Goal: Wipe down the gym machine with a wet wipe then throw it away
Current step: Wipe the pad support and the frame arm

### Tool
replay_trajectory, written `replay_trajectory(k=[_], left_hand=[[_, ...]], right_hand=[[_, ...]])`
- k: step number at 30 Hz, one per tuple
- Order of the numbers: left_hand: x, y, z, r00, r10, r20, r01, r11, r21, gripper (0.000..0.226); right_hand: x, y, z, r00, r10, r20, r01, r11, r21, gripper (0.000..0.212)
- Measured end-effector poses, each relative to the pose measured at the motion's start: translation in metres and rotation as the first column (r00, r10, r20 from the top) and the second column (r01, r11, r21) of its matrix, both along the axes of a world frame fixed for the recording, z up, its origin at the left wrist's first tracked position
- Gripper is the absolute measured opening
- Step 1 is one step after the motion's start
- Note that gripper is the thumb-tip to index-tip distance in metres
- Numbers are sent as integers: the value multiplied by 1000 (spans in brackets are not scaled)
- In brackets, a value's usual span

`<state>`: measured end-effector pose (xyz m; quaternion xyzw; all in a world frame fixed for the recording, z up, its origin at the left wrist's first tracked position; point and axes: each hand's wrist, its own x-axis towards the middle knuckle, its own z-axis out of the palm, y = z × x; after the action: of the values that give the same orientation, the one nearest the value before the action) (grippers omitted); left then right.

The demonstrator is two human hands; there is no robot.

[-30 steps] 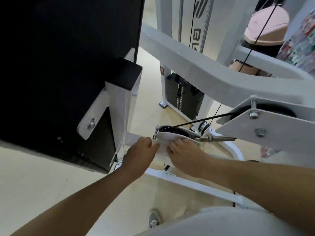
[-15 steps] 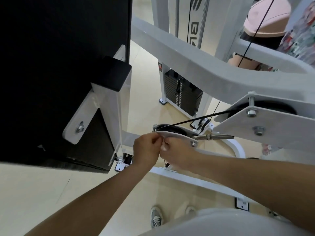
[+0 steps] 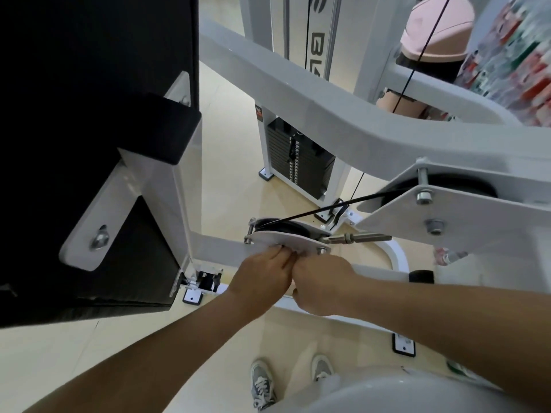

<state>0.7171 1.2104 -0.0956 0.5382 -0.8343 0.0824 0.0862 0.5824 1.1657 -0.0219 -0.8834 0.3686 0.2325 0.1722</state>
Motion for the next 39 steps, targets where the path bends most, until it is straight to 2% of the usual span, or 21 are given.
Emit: replay_trajectory(k=[2, 3, 4, 6, 7, 9, 11, 14, 16, 19, 23, 26, 31, 35, 37, 39], left_hand=[[-2, 2, 0, 995, 77, -66, -70, 992, 102, 40], [-5, 1, 1, 979, 121, -165, -91, 980, 177, 37], [-8, 0, 4, 941, 174, -291, -98, 961, 257, 31], [-18, -2, 15, 789, 300, -536, -81, 916, 393, 30], [-21, -2, 22, 717, 342, -607, -82, 907, 413, 32], [-26, 0, 36, 663, 355, -659, -111, 917, 383, 37], [-26, -1, 47, 701, 297, -648, -121, 946, 302, 38], [-27, -5, 53, 823, 191, -535, -115, 978, 172, 36], [-29, -7, 52, 866, 149, -477, -77, 983, 168, 34], [-22, -8, 49, 872, 154, -464, -60, 976, 211, 29], [-2, -3, 41, 903, 181, -388, -129, 979, 156, 35], [12, 5, 34, 906, 188, -379, -156, 981, 114, 39], [24, 19, 25, 867, 338, -365, -287, 939, 189, 36], [15, 10, 27, 784, 475, -400, -374, 875, 307, 12], [6, 6, 29, 800, 467, -377, -362, 876, 318, 12], [-1, 5, 29, 858, 398, -326, -312, 907, 284, 20]], right_hand=[[-3, 2, 5, 995, 63, -75, -62, 998, 17, 34], [-5, 2, 8, 991, 85, -100, -81, 996, 37, 38], [-7, 1, 11, 988, 103, -115, -97, 993, 61, 40], [-11, -4, 19, 987, 127, -103, -117, 988, 99, 37], [-13, -6, 26, 989, 128, -76, -119, 987, 109, 36], [-17, -9, 40, 992, 127, 2, -127, 988, 84, 33], [-22, -12, 51, 988, 146, 51, -147, 989, 31, 30], [-23, -11, 56, 994, 81, 72, -82, 997, 8, 24], [-25, -10, 53, 997, 17, 76, -18, 1000, 18, 21], [-20, -9, 47, 998, 39, 58, -37, 998, -41, 19], [1, -12, 31, 993, 102, 67, -90, 984, -157, 20], [13, -9, 21, 987, 117, 109, -95, 978, -187, 20], [24, -9, 26, 960, 236, 151, -185, 939, -292, 20], [32, -10, 30, 954, 294, 64, -260, 912, -318, 21], [25, -9, 35, 958, 287, 14, -270, 915, -301, 19], [12, -10, 42, 964, 266, -22, -262, 924, -277, 18]])
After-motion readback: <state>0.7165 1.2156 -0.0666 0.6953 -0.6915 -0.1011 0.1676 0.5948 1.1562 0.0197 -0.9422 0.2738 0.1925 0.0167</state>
